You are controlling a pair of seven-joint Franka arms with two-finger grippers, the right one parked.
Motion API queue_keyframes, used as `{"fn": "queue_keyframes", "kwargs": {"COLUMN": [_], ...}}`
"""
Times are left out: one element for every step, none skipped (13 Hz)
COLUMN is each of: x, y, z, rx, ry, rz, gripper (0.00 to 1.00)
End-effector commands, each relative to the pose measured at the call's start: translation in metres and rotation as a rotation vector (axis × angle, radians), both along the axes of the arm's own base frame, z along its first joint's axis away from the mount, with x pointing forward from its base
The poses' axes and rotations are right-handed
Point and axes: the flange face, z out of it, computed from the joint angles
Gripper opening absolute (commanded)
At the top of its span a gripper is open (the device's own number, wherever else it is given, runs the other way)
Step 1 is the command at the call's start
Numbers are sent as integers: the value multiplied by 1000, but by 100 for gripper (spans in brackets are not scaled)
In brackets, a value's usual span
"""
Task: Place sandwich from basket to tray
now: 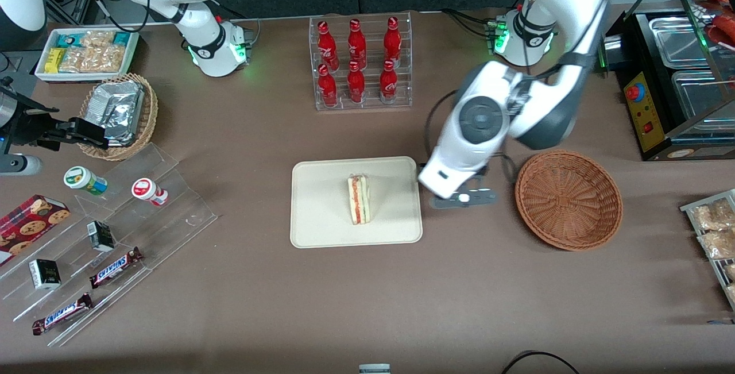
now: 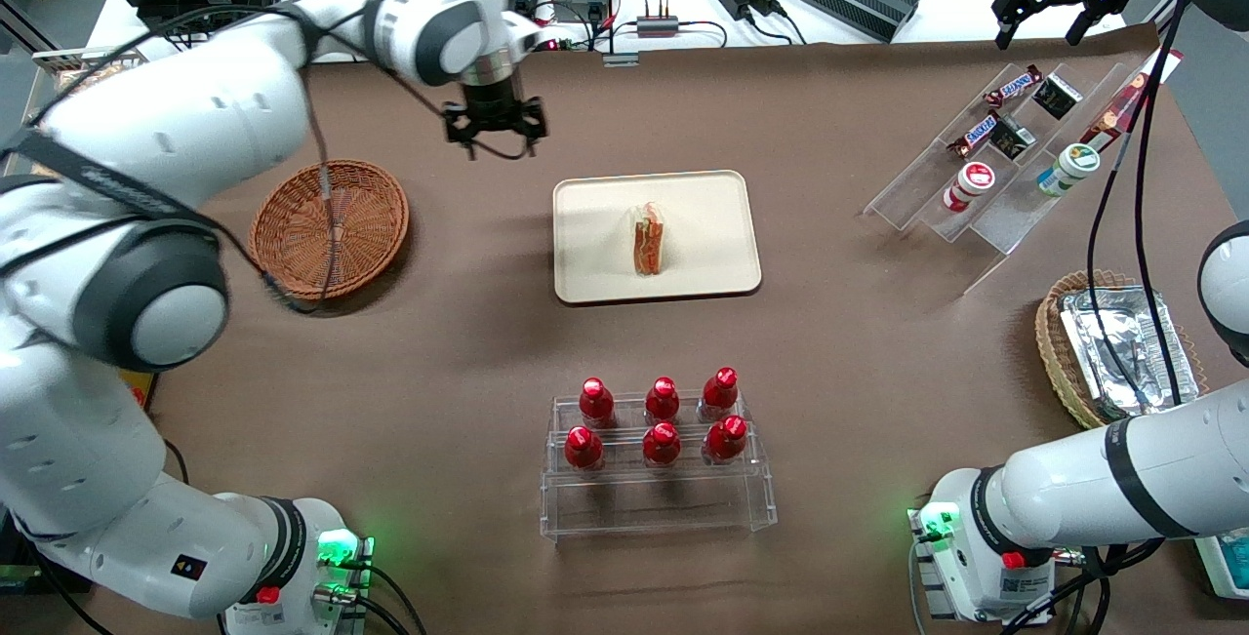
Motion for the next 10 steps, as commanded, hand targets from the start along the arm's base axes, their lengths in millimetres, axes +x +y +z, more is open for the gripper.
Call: {"fn": "queue_keyframes", "kwargs": {"x": [-23, -24, -25, -27, -32, -36, -39, -41, -45, -47], "y": [76, 106, 136, 171, 203, 222, 243, 263, 272, 278], "z": [1, 3, 7, 14, 28, 39, 51, 67, 80, 96], "rx": [-13, -12, -14, -24, -37, -38, -36, -35, -34, -33], "ry": [-1, 5, 15, 16, 13, 18, 25, 7, -13, -23], "rz": [-48, -74, -93, -110, -127, -120, -92, -63, -69, -67], "gripper": [100, 100, 100, 100, 100, 100, 100, 100, 100, 100]}}
